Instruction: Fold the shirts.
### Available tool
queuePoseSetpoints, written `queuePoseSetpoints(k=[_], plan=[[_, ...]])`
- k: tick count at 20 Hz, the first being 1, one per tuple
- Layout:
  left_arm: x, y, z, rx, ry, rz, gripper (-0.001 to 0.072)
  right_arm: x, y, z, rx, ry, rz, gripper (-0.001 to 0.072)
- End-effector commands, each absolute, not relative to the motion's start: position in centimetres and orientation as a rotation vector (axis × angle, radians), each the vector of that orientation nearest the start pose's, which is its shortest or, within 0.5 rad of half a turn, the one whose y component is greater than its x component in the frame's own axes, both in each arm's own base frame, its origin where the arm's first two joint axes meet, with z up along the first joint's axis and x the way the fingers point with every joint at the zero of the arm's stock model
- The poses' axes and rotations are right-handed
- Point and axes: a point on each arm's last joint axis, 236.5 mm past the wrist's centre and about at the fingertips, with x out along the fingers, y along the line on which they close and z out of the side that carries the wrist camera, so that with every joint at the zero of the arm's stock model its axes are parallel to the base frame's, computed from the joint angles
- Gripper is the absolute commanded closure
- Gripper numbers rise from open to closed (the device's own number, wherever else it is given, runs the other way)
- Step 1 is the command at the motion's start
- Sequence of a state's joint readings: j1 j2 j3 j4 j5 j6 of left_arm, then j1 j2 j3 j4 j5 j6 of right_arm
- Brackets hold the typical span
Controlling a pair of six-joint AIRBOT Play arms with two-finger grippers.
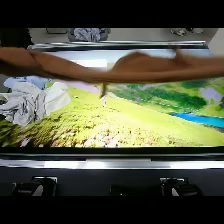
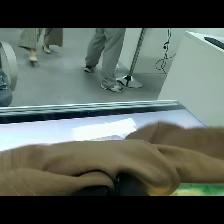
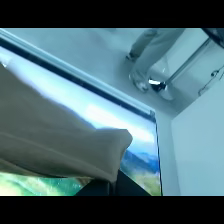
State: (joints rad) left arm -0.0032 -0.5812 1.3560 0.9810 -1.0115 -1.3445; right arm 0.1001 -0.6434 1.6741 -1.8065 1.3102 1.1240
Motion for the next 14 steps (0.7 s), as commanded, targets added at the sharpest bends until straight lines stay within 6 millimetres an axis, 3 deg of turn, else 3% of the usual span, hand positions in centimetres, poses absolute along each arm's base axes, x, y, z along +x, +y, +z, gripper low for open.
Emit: queuePoseSetpoints(k=[1, 4, 7, 8, 10, 12, 14], plan=[[22.2, -9.4, 35.8, -0.068, 0.324, -0.403, 0.0675, 20.4, -3.8, 39.0, -0.55, 0.442, -0.042, 0.0672], [20.9, -7.2, 28.1, -0.045, 0.569, -0.314, 0.0675, 20.3, -3.9, 35.6, -0.579, 0.602, -0.002, 0.0672], [22.0, -7.9, 23.8, -0.107, 0.589, -0.332, 0.0675, 23.9, -3.5, 34.2, -0.609, 0.645, 0.017, 0.0672], [22.7, -8.5, 21.7, -0.146, 0.62, -0.349, 0.0675, 26.1, -3.3, 33.2, -0.62, 0.664, 0.026, 0.0672], [24.4, -9.1, 16.3, -0.227, 0.7, -0.35, 0.0675, 31.4, -2.6, 29.3, -0.643, 0.739, 0.058, 0.067], [26.9, -9.0, 10.8, -0.328, 0.729, -0.306, 0.0674, 38.0, -1.7, 22.9, -0.631, 0.811, 0.085, 0.067], [30.0, -7.6, 6.4, -0.423, 0.694, -0.209, 0.0674, 44.6, -0.4, 16.6, -0.553, 0.822, 0.082, 0.067]])
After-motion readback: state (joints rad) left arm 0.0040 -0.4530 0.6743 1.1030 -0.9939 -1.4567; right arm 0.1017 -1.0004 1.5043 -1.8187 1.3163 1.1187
